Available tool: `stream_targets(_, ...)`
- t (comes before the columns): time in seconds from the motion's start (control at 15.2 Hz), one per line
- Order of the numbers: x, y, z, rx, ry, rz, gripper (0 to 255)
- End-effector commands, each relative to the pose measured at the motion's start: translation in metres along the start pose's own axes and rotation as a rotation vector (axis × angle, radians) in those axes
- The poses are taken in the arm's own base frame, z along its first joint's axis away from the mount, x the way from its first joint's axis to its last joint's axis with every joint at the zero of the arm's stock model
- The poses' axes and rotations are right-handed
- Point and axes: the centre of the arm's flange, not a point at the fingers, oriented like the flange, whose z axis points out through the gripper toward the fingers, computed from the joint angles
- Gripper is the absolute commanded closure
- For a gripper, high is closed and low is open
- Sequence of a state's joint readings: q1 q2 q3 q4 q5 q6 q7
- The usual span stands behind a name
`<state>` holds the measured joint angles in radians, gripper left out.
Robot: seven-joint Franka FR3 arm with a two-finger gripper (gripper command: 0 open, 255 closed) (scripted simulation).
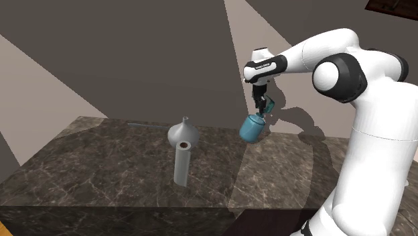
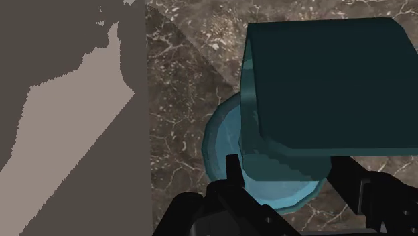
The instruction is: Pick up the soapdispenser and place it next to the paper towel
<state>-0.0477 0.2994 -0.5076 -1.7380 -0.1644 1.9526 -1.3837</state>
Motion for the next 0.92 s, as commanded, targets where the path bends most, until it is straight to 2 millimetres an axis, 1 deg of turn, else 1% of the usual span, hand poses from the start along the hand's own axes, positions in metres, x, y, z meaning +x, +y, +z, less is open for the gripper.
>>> stream_targets(0.0,-0.004,0.0,-0.011,-0.001,0.0,0.0,255)
stream_targets(0.86,-0.024,0.0,-0.076,-0.001,0.0,0.0,255)
